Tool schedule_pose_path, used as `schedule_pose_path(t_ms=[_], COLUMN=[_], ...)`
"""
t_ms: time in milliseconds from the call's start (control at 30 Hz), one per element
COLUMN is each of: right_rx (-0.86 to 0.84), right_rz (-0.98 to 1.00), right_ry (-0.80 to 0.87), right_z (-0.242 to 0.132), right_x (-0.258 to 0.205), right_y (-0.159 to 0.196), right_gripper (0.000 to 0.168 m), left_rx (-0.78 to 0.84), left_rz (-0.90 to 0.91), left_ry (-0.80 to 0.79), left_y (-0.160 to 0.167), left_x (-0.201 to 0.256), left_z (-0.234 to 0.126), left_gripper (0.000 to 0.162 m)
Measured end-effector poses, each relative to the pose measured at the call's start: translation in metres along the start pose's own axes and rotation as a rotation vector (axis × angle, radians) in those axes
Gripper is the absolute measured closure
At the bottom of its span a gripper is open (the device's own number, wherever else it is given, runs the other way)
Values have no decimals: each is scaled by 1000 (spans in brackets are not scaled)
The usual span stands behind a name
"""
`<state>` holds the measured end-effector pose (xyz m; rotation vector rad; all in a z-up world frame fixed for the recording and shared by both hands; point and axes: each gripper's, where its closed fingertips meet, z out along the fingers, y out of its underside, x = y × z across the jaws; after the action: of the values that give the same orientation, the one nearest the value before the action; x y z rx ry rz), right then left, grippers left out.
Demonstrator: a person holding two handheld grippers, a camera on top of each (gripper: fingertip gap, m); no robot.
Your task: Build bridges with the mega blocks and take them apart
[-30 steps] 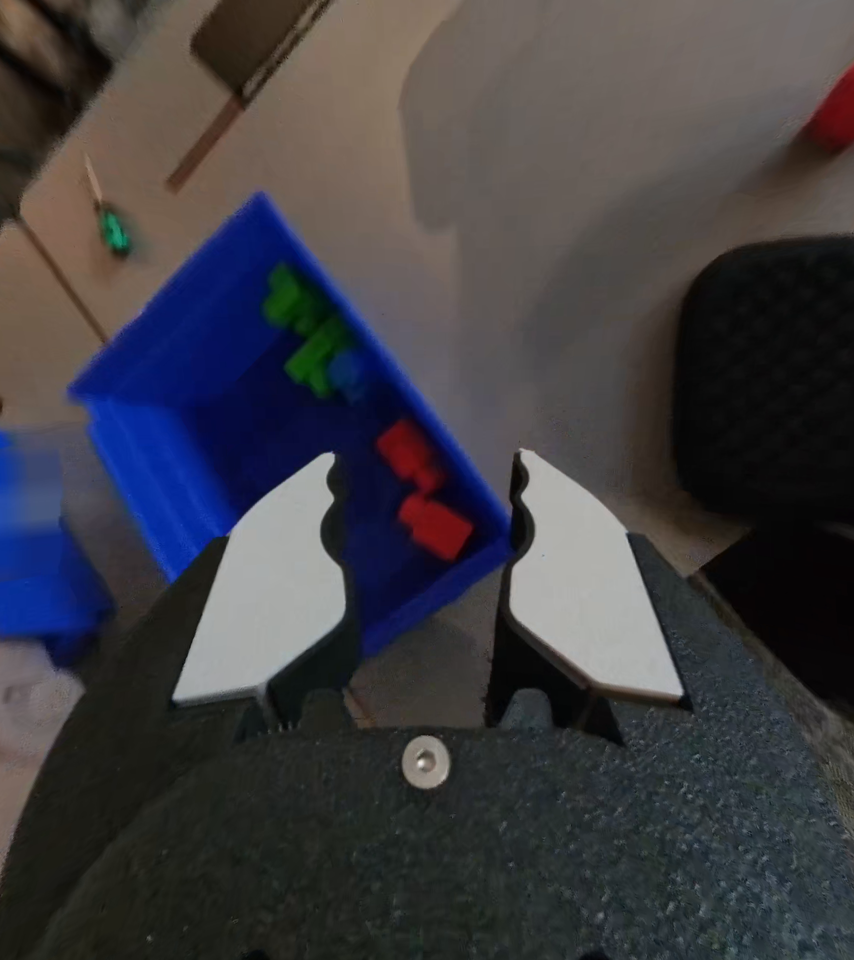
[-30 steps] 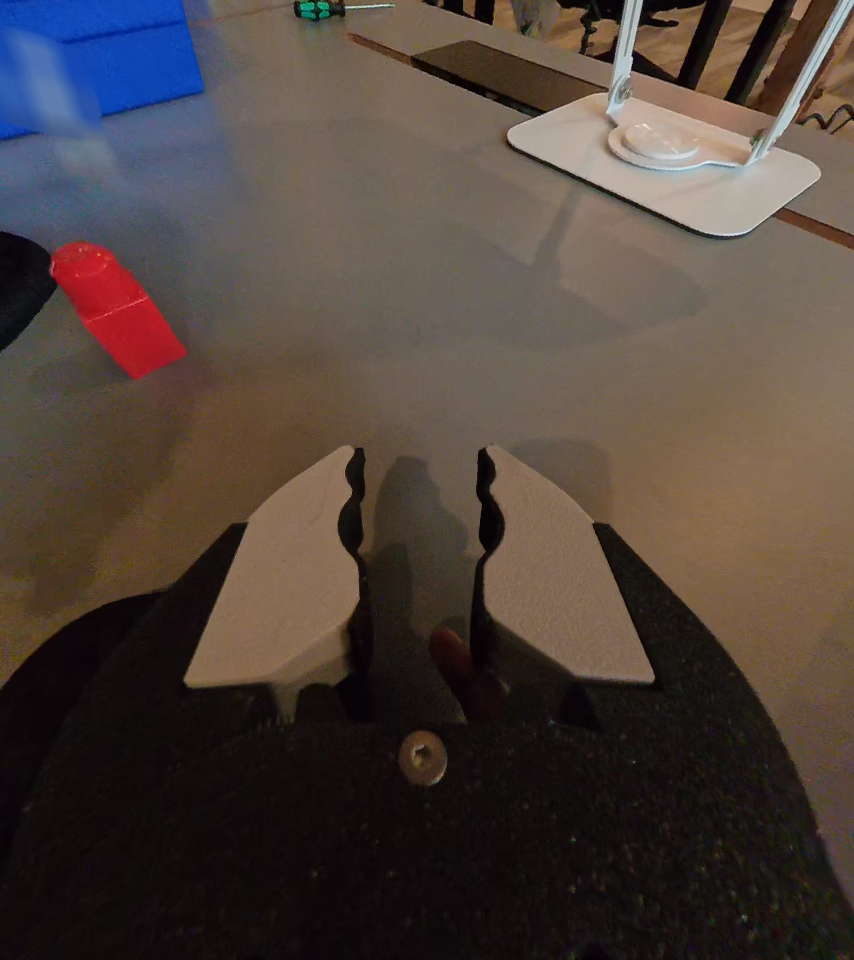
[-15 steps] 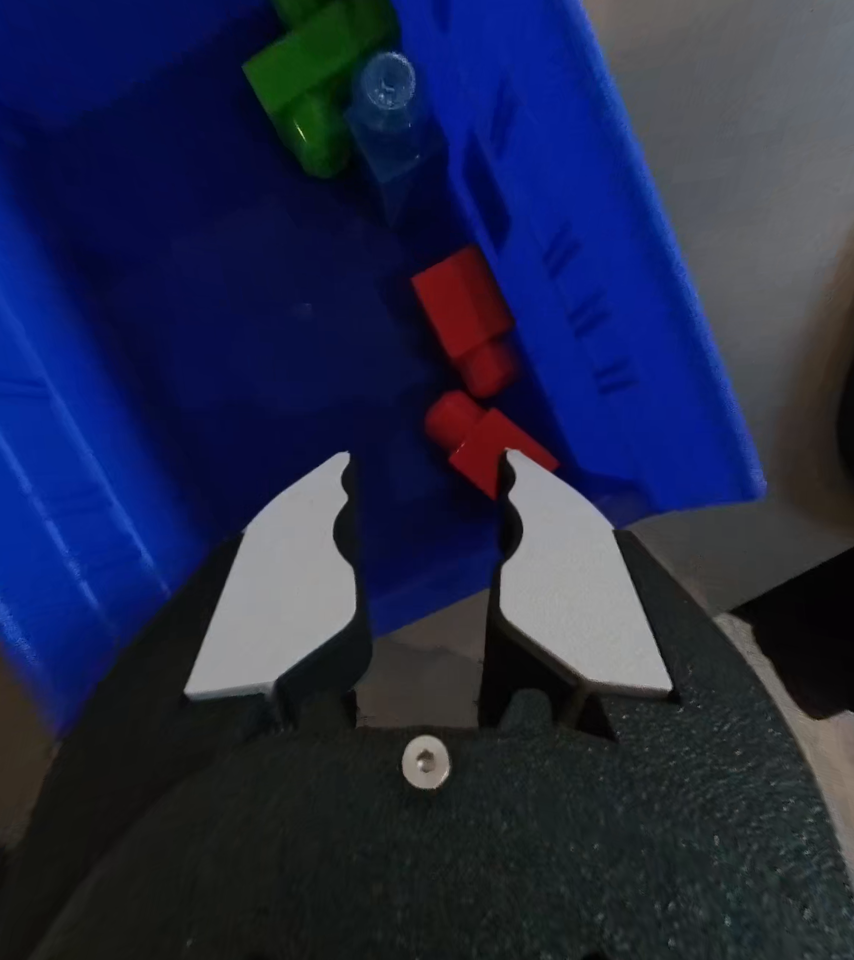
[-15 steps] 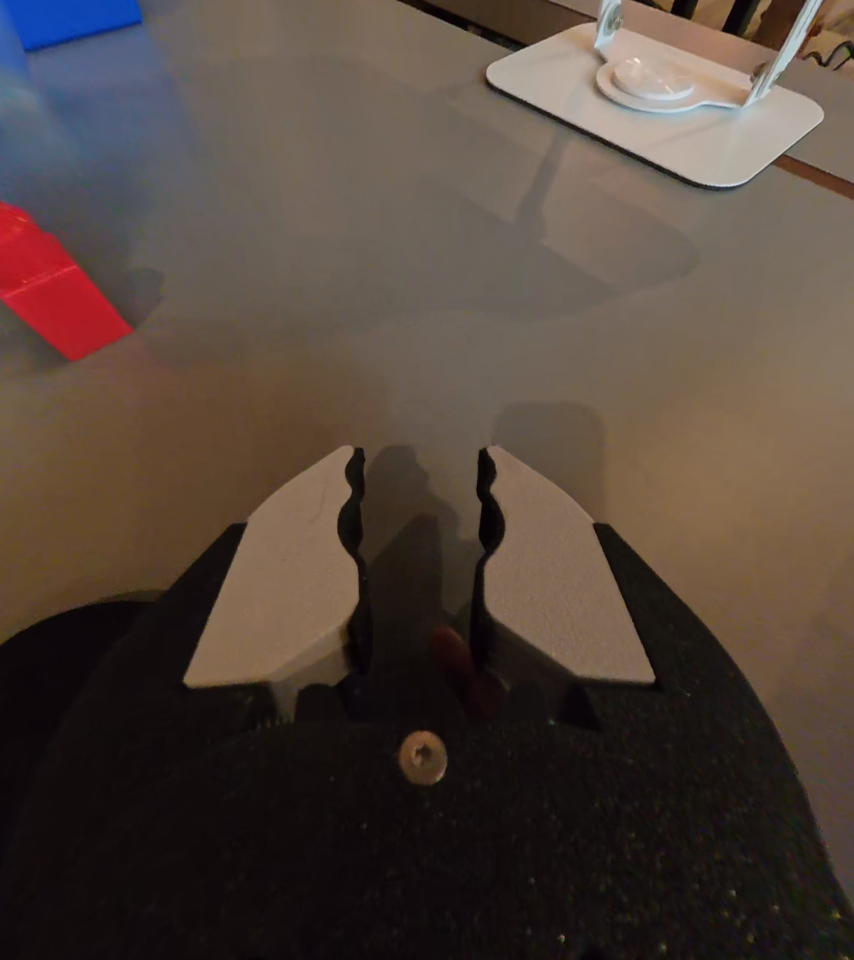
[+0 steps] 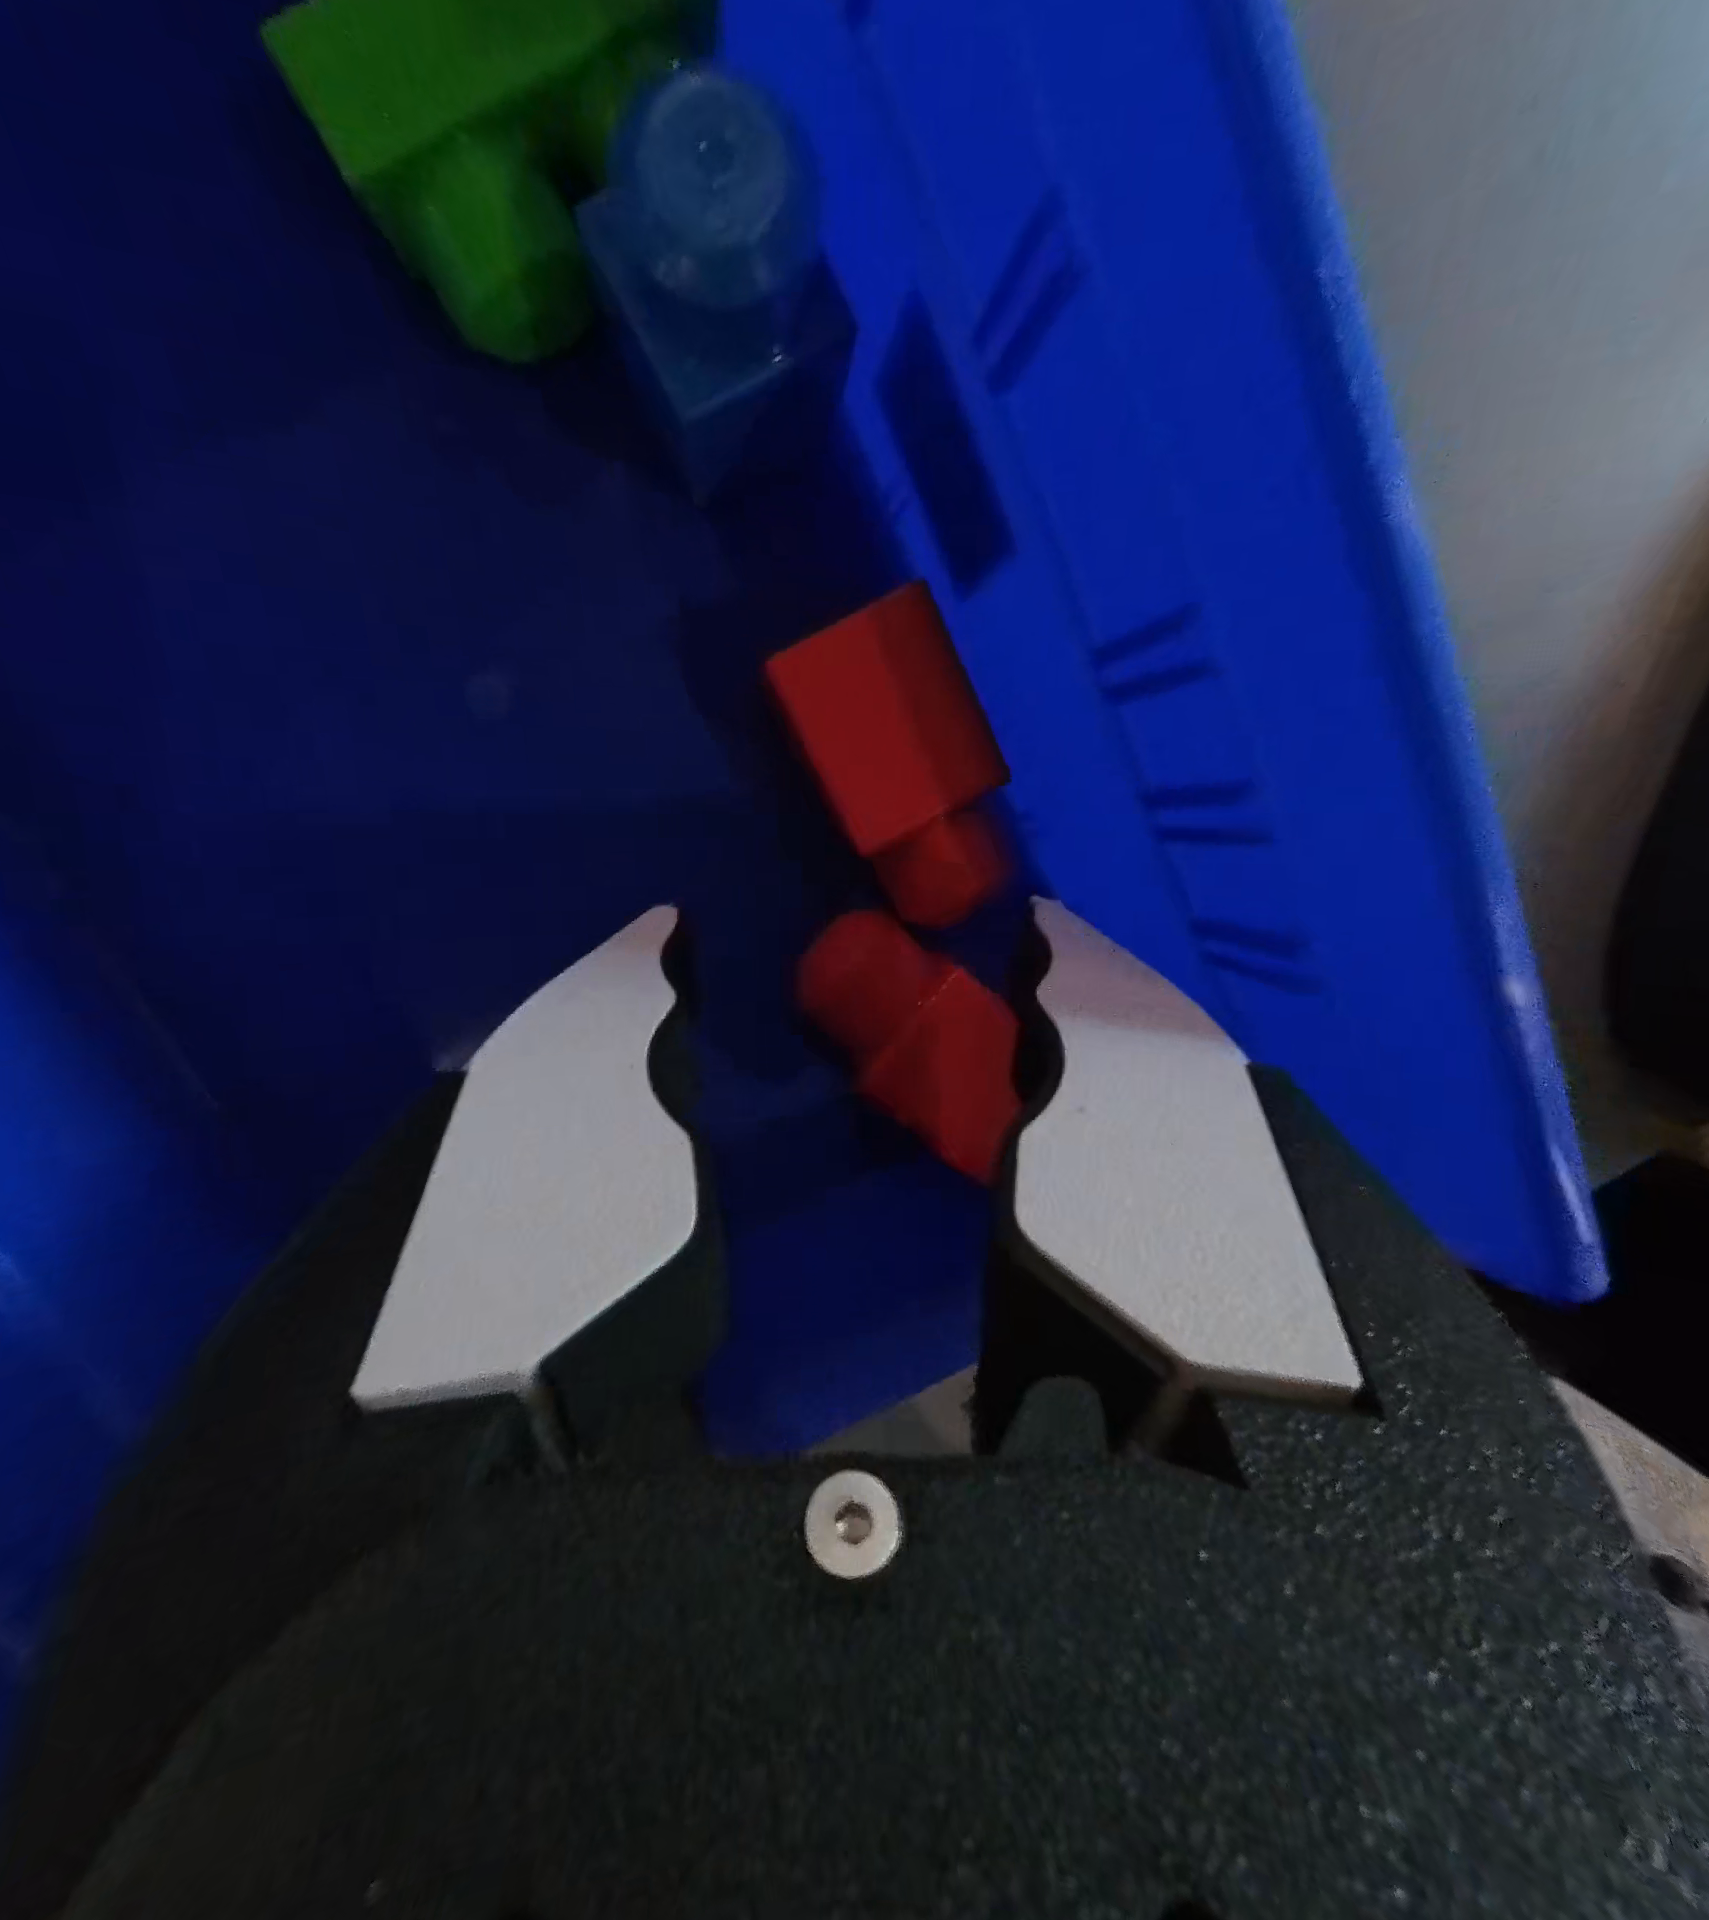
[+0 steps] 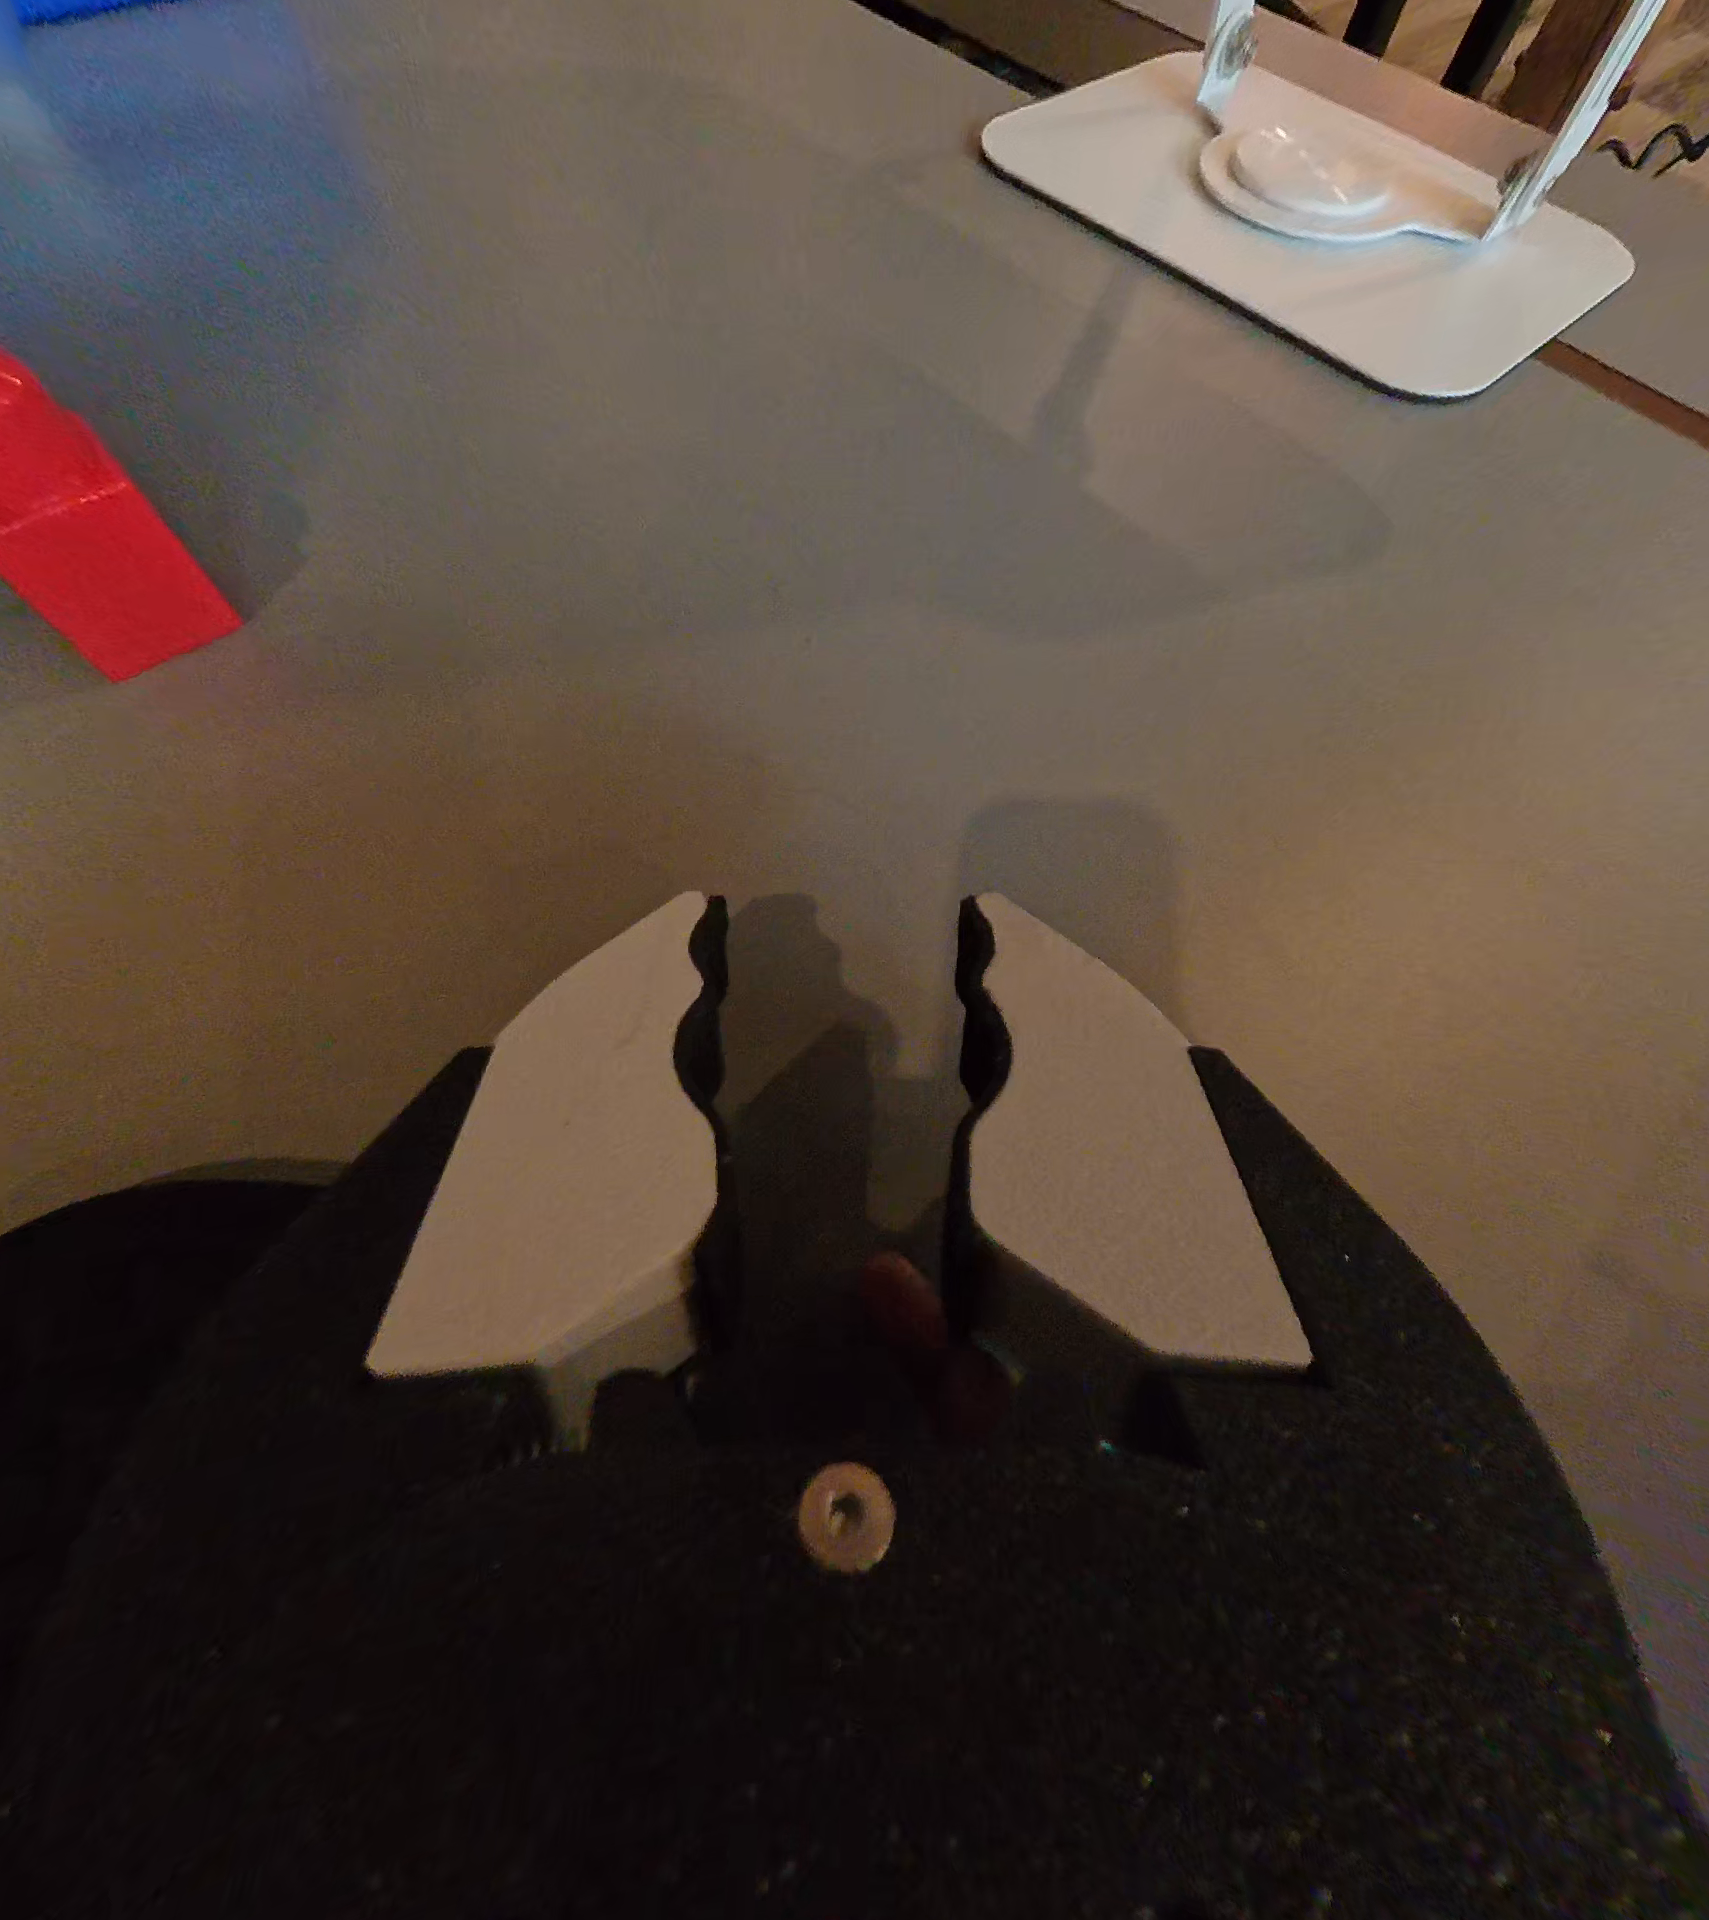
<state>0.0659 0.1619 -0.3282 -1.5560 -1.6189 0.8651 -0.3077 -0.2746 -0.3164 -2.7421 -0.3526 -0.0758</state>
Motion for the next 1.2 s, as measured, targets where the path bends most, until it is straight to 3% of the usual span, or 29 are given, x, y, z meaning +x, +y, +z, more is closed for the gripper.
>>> schedule_pose_path(t_ms=[400,467,500,667,833,1000,1200], right_rx=[-9,-8,-8,-12,-8,8,52], right_rz=[-8,-5,-3,-5,-9,-22,-101], right_ry=[-1,1,2,1,-2,-2,-28], right_z=[0,-1,-1,-1,-1,-2,-10], right_x=[0,0,1,1,0,-1,-15], right_y=[1,2,2,3,1,-4,-26], right_gripper=[126,126,126,126,126,126,124], left_rx=[-6,0,16,80,147,279,460], left_rz=[42,48,49,115,104,105,213], left_ry=[-6,-10,3,-64,-110,-166,-99], left_y=[-15,-16,-19,-25,-27,-42,-80], left_x=[0,-1,2,-6,-16,-17,39], left_z=[30,34,34,28,4,-43,-95], left_gripper=[97,105,117,119,119,119,120])
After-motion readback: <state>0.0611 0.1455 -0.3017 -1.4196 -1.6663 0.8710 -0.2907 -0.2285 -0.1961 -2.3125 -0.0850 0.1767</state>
